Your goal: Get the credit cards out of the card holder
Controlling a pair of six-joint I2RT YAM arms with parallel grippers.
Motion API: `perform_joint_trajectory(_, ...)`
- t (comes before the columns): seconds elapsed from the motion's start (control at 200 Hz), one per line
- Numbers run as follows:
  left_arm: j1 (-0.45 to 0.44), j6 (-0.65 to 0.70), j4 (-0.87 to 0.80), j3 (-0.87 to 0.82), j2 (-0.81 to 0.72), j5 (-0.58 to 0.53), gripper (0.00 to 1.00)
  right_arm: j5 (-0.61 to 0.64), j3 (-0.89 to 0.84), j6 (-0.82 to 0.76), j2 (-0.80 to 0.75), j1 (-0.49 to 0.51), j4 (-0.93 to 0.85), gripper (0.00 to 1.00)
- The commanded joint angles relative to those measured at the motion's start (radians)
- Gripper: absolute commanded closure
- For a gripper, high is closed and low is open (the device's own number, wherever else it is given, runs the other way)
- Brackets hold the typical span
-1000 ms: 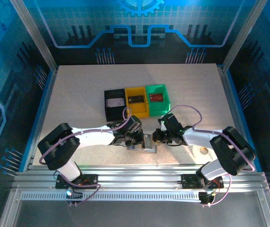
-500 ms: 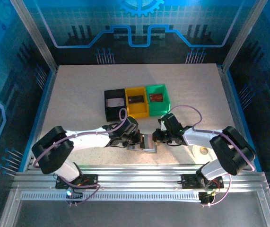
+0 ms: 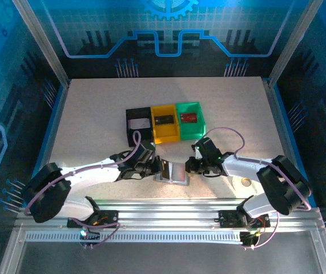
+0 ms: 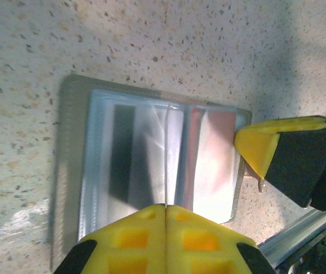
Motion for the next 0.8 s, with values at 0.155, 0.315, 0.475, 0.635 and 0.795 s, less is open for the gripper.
perform_joint_trajectory(0.155, 0.078, 0.115, 0.066, -0.051, -0.12, 0.135, 1.0, -0.005, 0.018, -0.126, -0.207, 0.003, -0.142, 0.62)
perform_joint_trajectory(0.315, 0.085, 0.151, 0.081, -0.055, -0.16, 0.196, 1.0, -0.038, -0.022, -0.152, -0.352, 0.003, -0.106, 0.46)
perform_joint_trajectory(0.475, 0.085, 0.166, 0.135, -0.077, -0.189, 0.259, 1.0, -0.089, -0.098, -0.145, -0.456, 0.001, -0.027, 0.37)
perform_joint_trajectory(0.635, 0.084, 0.145, 0.241, -0.107, -0.183, 0.329, 1.0, -0.169, -0.167, -0.116, -0.476, 0.001, 0.092, 0.32)
perform_joint_trajectory(0.795, 0.086, 0.124, 0.335, -0.126, -0.171, 0.378, 1.0, -0.259, -0.219, -0.076, -0.449, 0.001, 0.244, 0.3)
